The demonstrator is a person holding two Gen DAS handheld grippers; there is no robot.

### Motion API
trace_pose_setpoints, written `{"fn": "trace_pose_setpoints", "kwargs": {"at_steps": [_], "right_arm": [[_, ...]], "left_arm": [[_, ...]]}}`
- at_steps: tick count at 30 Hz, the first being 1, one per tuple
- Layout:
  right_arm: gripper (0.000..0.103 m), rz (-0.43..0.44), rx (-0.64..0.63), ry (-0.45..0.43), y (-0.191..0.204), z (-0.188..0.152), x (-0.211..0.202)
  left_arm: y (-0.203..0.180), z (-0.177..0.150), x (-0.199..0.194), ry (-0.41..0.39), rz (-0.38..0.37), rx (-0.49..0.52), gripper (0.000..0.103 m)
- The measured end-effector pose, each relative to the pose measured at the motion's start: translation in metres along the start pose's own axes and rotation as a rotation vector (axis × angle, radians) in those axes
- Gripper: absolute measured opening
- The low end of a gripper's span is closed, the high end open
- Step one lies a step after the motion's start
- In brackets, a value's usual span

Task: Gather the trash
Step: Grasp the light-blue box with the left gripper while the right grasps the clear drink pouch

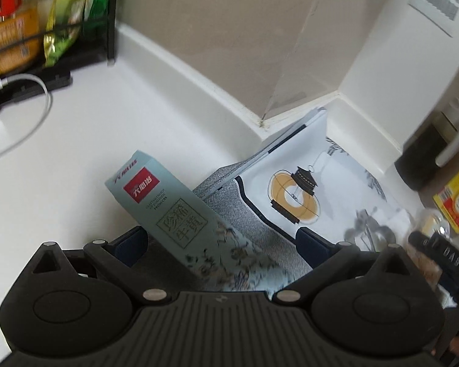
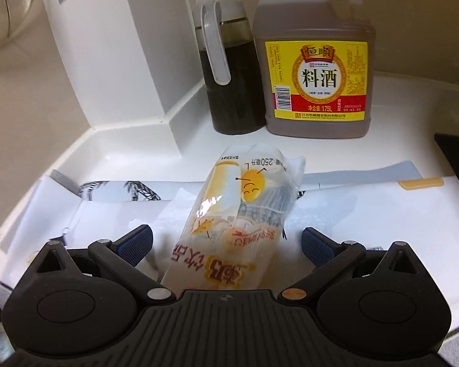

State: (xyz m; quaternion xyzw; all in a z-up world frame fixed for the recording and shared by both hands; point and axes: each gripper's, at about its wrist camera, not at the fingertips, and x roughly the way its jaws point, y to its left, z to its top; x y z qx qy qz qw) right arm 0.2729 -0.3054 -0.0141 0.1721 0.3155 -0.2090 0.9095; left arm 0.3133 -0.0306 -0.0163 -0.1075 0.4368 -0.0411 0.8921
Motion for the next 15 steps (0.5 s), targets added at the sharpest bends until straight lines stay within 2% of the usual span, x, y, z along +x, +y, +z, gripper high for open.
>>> {"fn": "trace_pose_setpoints", "kwargs": {"at_steps": [3, 5, 6, 7, 8, 10, 13, 15], "right_arm": [[0.102, -0.026, -0.058, 0.000, 0.003, -0.005, 0.004], [0.095, -0.038, -0.082, -0.024, 0.002, -0.009, 0.001], [0.083, -0.033, -0.085, -0.039, 0.000, -0.009, -0.002], [0.076, -0.026, -0.082, -0.050, -0.003, -0.010, -0.005], [0.075, -0.028, -0.069, -0.061, -0.007, -0.009, -0.009], [0.072, -0.034, -0.045, -0.098, -0.015, -0.008, -0.019], [0.071, -0.031, -0.001, -0.156, -0.029, -0.007, -0.038], [0.071, -0.020, 0.031, -0.188, -0.040, -0.007, -0.053]], "left_arm": [[0.001, 0.003, 0.011, 0.027, 0.036, -0.008, 0.103], [0.003, 0.004, 0.013, 0.035, 0.054, -0.006, 0.103], [0.004, 0.003, 0.012, 0.029, 0.065, -0.002, 0.099], [0.006, 0.003, 0.009, 0.021, 0.080, 0.003, 0.087], [0.008, 0.003, 0.005, 0.014, 0.096, 0.008, 0.083], [0.014, 0.003, -0.002, 0.002, 0.081, 0.001, 0.069], [0.020, 0.004, -0.015, 0.003, 0.064, -0.029, 0.061], [0.020, 0.001, -0.026, -0.018, 0.062, -0.013, 0.058]]}}
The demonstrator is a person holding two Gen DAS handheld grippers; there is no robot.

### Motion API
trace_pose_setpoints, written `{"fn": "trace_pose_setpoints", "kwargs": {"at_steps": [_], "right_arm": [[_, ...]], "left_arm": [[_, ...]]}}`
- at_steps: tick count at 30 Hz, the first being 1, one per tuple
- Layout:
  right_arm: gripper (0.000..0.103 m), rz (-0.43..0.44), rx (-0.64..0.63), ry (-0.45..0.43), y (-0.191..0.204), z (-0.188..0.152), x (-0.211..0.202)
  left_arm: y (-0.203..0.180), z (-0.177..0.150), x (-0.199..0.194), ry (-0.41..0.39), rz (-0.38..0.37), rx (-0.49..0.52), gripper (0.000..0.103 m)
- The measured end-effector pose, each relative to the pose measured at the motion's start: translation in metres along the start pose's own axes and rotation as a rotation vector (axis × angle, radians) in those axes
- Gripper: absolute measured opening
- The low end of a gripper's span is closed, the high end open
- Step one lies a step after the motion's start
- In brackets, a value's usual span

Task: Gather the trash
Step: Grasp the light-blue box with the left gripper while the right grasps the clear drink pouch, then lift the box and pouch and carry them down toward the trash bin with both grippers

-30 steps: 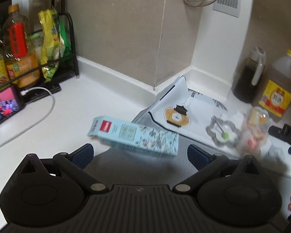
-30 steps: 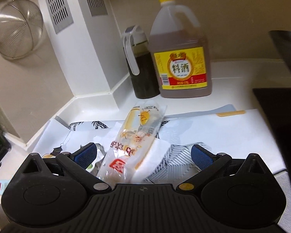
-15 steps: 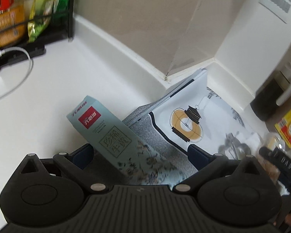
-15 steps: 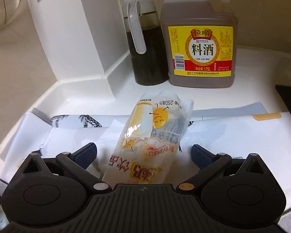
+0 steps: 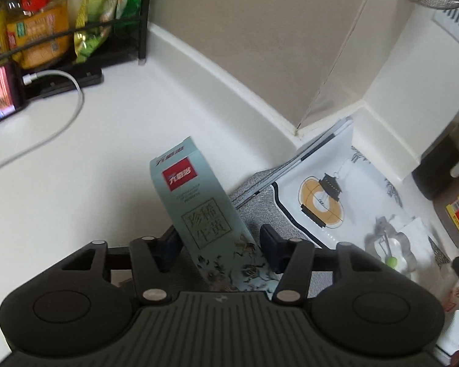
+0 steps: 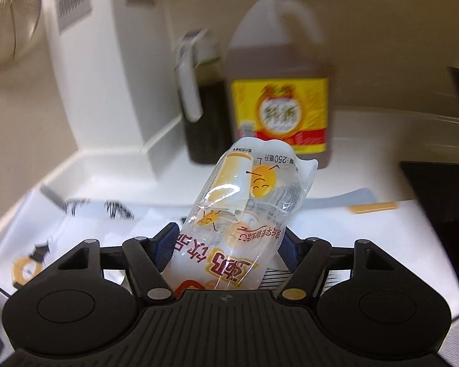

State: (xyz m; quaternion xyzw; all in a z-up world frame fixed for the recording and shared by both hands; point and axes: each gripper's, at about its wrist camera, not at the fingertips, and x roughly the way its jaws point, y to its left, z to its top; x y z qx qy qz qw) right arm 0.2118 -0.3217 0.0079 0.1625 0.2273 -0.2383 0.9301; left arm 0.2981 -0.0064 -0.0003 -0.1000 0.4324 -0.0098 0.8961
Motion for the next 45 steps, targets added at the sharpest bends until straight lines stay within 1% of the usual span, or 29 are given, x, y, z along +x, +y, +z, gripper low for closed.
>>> {"fn": "trace_pose_setpoints", "kwargs": {"at_steps": [2, 5, 10, 12, 15, 20, 23, 27, 36, 40, 45], "right_arm": [[0.071, 0.014, 0.012, -0.027, -0.009, 0.000, -0.016], [0.070, 0.035, -0.003, -0.052, -0.019, -0.006, -0.039], [0.069, 0.087, 0.001, -0.054, -0.032, -0.025, -0.075], [0.069, 0.113, -0.019, -0.062, -0.032, -0.034, -0.090], [0.069, 0.136, -0.052, -0.077, -0.029, -0.047, -0.109], [0.069, 0.188, -0.085, -0.045, -0.021, -0.064, -0.127], [0.069, 0.216, -0.103, -0.031, -0.015, -0.074, -0.139], [0.069, 0.270, -0.131, -0.028, -0.009, -0.086, -0.164], [0.069, 0.403, -0.264, -0.031, -0.005, -0.116, -0.232], [0.069, 0.454, -0.301, 0.015, -0.013, -0.138, -0.256], [0.069, 0.477, -0.370, 0.068, -0.019, -0.177, -0.283]], "left_arm": [[-0.002, -0.004, -0.013, -0.023, -0.010, 0.026, 0.056], [-0.009, -0.015, -0.029, -0.031, -0.051, 0.084, 0.053], [-0.027, -0.044, -0.057, -0.061, -0.120, 0.216, 0.049], [-0.032, -0.057, -0.068, -0.067, -0.144, 0.255, 0.048], [-0.036, -0.073, -0.082, -0.079, -0.168, 0.297, 0.047], [-0.028, -0.091, -0.106, -0.087, -0.210, 0.321, 0.047], [-0.019, -0.100, -0.120, -0.098, -0.209, 0.324, 0.047], [-0.005, -0.117, -0.139, -0.111, -0.179, 0.342, 0.047], [0.038, -0.168, -0.172, -0.118, -0.109, 0.367, 0.047], [0.057, -0.193, -0.187, -0.110, -0.099, 0.353, 0.047], [0.076, -0.230, -0.205, -0.110, -0.088, 0.357, 0.047]]}}
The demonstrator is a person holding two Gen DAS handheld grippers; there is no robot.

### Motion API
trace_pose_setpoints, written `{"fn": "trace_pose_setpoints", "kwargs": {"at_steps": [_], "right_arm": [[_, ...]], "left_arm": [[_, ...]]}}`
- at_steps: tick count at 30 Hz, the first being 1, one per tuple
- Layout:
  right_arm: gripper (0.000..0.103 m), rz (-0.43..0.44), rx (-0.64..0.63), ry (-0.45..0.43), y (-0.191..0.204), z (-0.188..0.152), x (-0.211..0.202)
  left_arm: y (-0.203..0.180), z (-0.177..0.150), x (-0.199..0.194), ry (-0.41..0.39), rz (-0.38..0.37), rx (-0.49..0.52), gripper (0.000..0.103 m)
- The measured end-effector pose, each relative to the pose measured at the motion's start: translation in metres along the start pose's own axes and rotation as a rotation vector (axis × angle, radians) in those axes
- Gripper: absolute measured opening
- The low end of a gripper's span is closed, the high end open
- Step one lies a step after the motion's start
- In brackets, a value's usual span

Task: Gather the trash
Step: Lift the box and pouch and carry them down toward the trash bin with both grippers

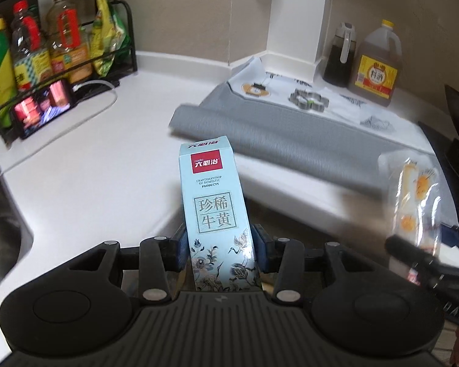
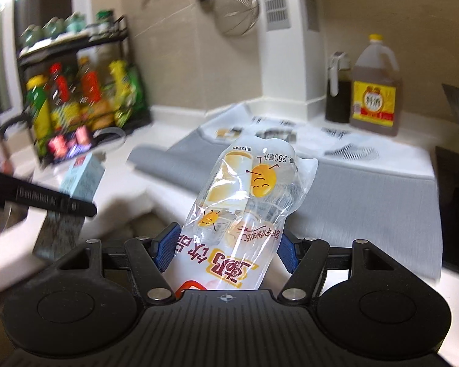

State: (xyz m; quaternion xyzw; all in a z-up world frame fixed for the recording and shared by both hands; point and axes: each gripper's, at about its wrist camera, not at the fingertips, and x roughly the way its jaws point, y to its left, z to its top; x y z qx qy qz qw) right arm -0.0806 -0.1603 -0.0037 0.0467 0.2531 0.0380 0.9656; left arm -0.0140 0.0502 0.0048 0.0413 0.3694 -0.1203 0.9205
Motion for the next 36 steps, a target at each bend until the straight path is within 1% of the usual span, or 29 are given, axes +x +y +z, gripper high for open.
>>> {"fn": "trace_pose_setpoints", "kwargs": {"at_steps": [5, 9, 11, 16, 18, 20, 22, 25, 27, 31, 36], "right_arm": [[0.069, 0.028, -0.031, 0.072, 0.015, -0.034, -0.013], [0.069, 0.023, -0.087, 0.072, 0.025, -0.051, -0.024], [0.069, 0.023, -0.105, 0.064, 0.027, -0.054, -0.029], [0.069, 0.007, -0.125, 0.013, 0.024, -0.041, -0.039], [0.069, 0.004, -0.155, -0.007, 0.026, -0.037, -0.042], [0.069, 0.006, -0.190, -0.008, 0.031, -0.039, -0.042], [0.069, 0.020, -0.209, 0.026, 0.037, -0.047, -0.038], [0.069, 0.066, -0.222, 0.098, 0.049, -0.064, -0.030], [0.069, 0.081, -0.254, 0.130, 0.058, -0.075, -0.026], [0.069, 0.090, -0.329, 0.141, 0.073, -0.084, -0.025], [0.069, 0.092, -0.324, 0.160, 0.075, -0.087, -0.023]], "left_arm": [[0.002, -0.037, -0.013, 0.031, -0.003, 0.000, 0.047], [0.006, -0.059, -0.021, 0.052, 0.006, -0.001, 0.047], [0.008, -0.067, -0.024, 0.060, 0.016, 0.000, 0.047], [0.013, -0.083, -0.030, 0.072, 0.039, 0.010, 0.047], [0.012, -0.089, -0.031, 0.071, 0.052, 0.016, 0.047], [0.011, -0.097, -0.029, 0.079, 0.050, 0.011, 0.047], [0.008, -0.107, -0.025, 0.094, 0.044, 0.007, 0.047], [0.002, -0.125, -0.016, 0.132, 0.027, 0.000, 0.047], [0.000, -0.133, -0.010, 0.159, 0.012, -0.008, 0.047], [0.008, -0.140, -0.007, 0.171, 0.020, -0.040, 0.047], [0.011, -0.141, -0.006, 0.172, 0.020, -0.047, 0.047]]}}
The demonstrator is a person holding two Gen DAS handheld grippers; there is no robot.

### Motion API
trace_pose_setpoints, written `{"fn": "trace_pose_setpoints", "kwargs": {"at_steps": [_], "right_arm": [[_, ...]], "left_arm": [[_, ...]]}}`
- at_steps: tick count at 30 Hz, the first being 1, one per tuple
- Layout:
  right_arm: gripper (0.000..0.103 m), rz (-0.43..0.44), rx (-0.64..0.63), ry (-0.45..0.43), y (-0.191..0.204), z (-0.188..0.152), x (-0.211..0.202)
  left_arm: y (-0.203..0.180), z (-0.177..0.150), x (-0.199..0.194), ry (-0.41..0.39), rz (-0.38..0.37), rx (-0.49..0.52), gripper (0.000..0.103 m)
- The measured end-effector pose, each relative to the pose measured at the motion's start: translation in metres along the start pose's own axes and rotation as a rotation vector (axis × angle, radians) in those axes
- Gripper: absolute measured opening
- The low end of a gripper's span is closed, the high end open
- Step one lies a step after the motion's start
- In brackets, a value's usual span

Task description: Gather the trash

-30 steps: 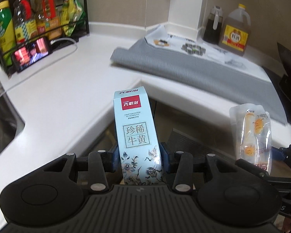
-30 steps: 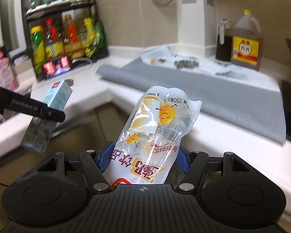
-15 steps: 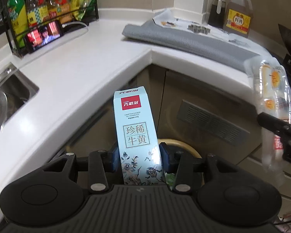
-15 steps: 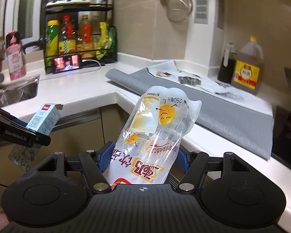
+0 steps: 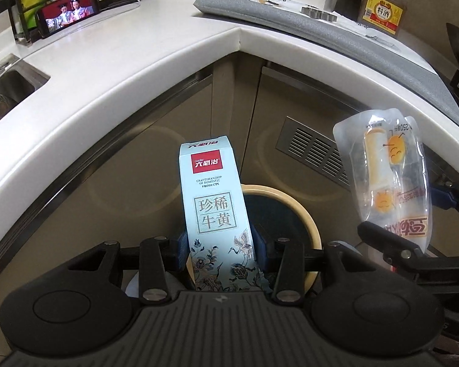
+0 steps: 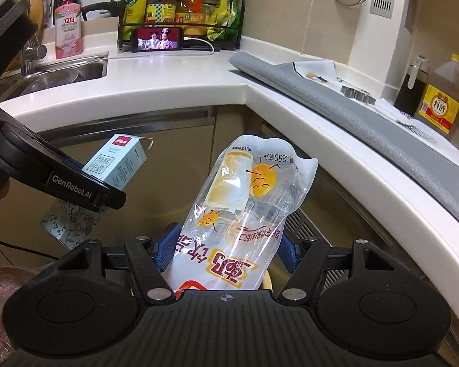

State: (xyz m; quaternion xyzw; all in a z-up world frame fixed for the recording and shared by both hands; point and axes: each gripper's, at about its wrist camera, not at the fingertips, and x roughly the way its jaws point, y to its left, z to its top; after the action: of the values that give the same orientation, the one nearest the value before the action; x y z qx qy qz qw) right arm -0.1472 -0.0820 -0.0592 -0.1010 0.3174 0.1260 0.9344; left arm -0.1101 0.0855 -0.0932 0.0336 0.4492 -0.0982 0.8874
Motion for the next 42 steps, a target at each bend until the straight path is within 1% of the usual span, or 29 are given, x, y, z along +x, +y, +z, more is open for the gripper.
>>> {"fn": "trace_pose_setpoints", "kwargs": {"at_steps": [15, 28, 42], "right_arm": [[0.069, 0.010, 0.009, 0.027, 0.001, -0.001, 0.005], [0.069, 0.011, 0.012, 0.031, 0.001, 0.000, 0.006], [0.069, 0.022, 0.016, 0.050, -0.002, 0.001, 0.009]], "left_arm": [[-0.003, 0.001, 0.003, 0.006, -0.005, 0.021, 0.047], [-0.006, 0.002, 0.006, 0.013, -0.003, 0.036, 0.047], [-0.008, 0.005, 0.012, 0.033, -0.007, 0.039, 0.047]]}}
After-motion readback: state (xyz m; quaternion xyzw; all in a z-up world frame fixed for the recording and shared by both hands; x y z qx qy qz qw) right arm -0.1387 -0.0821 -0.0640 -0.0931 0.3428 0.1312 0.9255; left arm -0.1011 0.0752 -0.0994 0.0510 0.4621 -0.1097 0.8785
